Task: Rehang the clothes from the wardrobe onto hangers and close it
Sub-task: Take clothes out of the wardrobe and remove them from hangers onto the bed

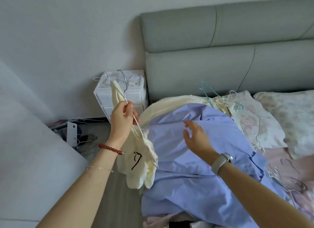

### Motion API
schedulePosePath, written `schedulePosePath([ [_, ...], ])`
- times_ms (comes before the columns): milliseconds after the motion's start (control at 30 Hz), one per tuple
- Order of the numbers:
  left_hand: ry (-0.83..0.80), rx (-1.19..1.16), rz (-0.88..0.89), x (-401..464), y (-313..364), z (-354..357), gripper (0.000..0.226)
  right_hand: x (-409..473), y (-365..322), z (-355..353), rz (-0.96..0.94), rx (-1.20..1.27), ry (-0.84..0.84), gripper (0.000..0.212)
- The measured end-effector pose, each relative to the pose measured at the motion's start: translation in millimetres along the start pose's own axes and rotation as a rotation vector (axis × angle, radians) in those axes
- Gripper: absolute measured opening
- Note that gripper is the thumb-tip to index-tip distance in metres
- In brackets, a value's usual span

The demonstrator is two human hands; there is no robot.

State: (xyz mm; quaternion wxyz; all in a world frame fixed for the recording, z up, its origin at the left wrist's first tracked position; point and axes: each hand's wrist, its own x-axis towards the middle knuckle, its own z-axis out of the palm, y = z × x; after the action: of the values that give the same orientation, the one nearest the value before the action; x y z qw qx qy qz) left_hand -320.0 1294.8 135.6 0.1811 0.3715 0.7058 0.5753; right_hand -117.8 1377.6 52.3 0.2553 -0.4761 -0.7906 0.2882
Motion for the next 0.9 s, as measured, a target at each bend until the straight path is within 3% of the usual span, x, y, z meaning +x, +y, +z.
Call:
schedulePosePath([
  [200, -0.031, 0.045, -0.042, 47, -71, 51, 0.019, 134, 97, 21, 0.129, -0.466, -0.133, 0.051],
  [333, -0.045, 0.088, -0.061, 59, -99, 69, 0.019, 203, 131, 35, 0.341, -0.446, -0.183, 0.071],
  [400, -0.047, 0.123, -0.065, 62, -106, 77, 0.019, 215, 143, 37, 0.428, -0.475, -0.242, 0.058],
  [467, -0.042, 0.143, -0.067, 64, -109, 83, 0.019, 211, 149, 41, 0.249, -0.512, -0.171, 0.025],
  [567, -0.026, 0.163, -0.073, 67, -110, 89, 0.018, 160, 154, 53, -0.296, -0.331, -0.023, 0.016],
  [633, -0.037, 0.166, -0.076, 69, -106, 96, 0.018, 97, 157, 47, -0.547, -0.283, -0.168, 0.013],
  [700, -0.058, 0.162, -0.086, 70, -99, 105, 0.018, 42, 177, 40, -0.672, -0.509, -0.537, 0.012],
  [767, -0.086, 0.149, -0.095, 70, -92, 116, 0.017, 15, 193, 27, -0.571, -0.76, -0.89, 0.011],
  [800, -0.101, 0.148, -0.096, 69, -88, 122, 0.017, 11, 194, 21, -0.437, -0.72, -1.003, 0.018],
  [833, -0.114, 0.159, -0.094, 68, -85, 128, 0.017, 11, 193, 18, -0.347, -0.628, -1.003, 0.024],
  [900, -0.142, 0.185, -0.095, 67, -79, 137, 0.017, 18, 176, 13, -0.188, -0.357, -0.835, 0.025],
])
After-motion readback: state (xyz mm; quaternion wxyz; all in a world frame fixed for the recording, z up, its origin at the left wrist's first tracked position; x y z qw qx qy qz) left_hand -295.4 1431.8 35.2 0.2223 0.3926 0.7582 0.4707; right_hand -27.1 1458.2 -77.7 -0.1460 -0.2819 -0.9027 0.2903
